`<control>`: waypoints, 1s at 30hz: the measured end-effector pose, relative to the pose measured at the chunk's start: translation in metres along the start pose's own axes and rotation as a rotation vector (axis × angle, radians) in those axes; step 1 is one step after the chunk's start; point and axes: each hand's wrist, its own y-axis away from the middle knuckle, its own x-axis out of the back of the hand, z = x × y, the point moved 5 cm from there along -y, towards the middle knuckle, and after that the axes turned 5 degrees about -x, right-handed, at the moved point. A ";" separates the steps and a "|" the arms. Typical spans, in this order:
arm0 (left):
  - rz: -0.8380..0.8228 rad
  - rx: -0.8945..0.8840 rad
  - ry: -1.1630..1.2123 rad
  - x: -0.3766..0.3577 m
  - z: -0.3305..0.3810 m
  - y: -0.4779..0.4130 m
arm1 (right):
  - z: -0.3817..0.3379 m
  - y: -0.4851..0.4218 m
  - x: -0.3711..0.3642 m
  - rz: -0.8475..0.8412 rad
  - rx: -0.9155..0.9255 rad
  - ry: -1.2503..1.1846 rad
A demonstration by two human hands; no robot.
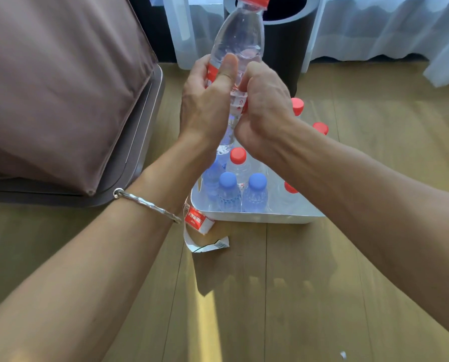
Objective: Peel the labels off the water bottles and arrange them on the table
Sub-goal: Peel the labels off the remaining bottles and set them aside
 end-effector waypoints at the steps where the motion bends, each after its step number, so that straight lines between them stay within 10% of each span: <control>1: -0.013 0.007 0.014 -0.001 -0.001 -0.001 | 0.000 -0.002 0.002 0.025 0.007 0.014; 16: -0.220 -0.086 -0.391 -0.014 -0.017 0.001 | 0.005 -0.004 0.026 -0.012 -0.074 0.123; 30: -0.051 0.078 -0.415 -0.021 -0.017 0.002 | 0.000 -0.008 0.015 -0.067 -0.003 0.169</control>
